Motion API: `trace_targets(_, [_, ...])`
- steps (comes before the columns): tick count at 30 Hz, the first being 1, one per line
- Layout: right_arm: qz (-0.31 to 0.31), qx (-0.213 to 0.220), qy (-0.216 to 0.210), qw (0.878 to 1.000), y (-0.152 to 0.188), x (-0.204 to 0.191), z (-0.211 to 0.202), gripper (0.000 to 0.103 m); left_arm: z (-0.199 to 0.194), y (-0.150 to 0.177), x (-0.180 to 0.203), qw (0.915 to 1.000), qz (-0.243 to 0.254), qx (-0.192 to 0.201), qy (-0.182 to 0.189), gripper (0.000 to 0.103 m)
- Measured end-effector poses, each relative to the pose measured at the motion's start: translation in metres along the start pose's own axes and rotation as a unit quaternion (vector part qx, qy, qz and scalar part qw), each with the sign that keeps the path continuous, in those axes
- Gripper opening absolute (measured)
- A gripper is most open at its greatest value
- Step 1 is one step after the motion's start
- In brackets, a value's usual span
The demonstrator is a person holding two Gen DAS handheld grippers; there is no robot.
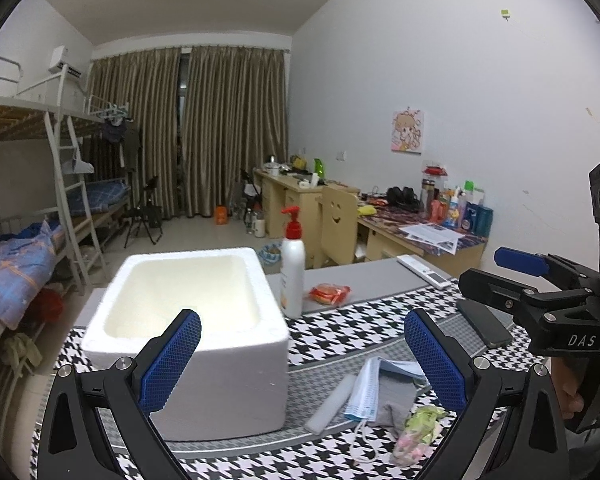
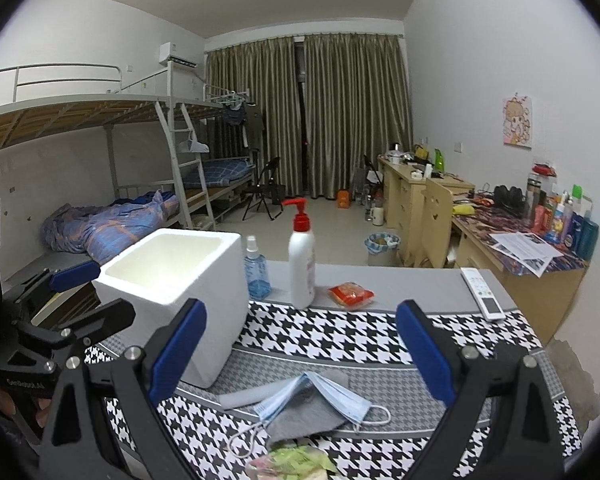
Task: Organize soft objects
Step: 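Move both tools back from the box toward the remaining items, then grasp the green snack packet with the left tool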
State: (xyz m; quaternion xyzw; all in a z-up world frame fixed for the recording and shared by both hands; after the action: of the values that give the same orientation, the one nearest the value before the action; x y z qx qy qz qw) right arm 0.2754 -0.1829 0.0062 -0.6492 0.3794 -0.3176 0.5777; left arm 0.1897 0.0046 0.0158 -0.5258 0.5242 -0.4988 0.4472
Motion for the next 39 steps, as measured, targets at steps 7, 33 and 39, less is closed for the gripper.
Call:
trace_targets(7, [0.007,-0.007,0.015,1.000,0.009,0.016,-0.005,0.098,0.002,0.014,0.022,0.9994,0.002,-0.017,0.029,0.102])
trace_targets(33, [0.001,-0.057,0.042,0.997,0.056,0.040,0.011,0.098,0.030,0.076,0.034,0.9951,0.018,-0.088,0.043,0.102])
trace_targets(39, [0.004,-0.075,0.043,0.996,0.068,0.044,0.020,0.098,0.035,0.081,0.033,0.9948,0.019,-0.091,0.042,0.102])
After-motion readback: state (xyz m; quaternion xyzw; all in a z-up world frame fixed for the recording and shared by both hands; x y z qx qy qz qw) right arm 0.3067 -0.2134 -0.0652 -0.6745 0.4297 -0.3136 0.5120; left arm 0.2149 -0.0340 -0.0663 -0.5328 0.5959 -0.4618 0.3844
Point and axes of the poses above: each gripper's, at about its wrist camera, not at the fingertips, and z roughly the way its jaws point, x to its right, y to its underside, the point moved 8 cm from there along z, roughly the way its jaws point, and after that the axes turned 14 degrees about x, right-handed, at the moved point
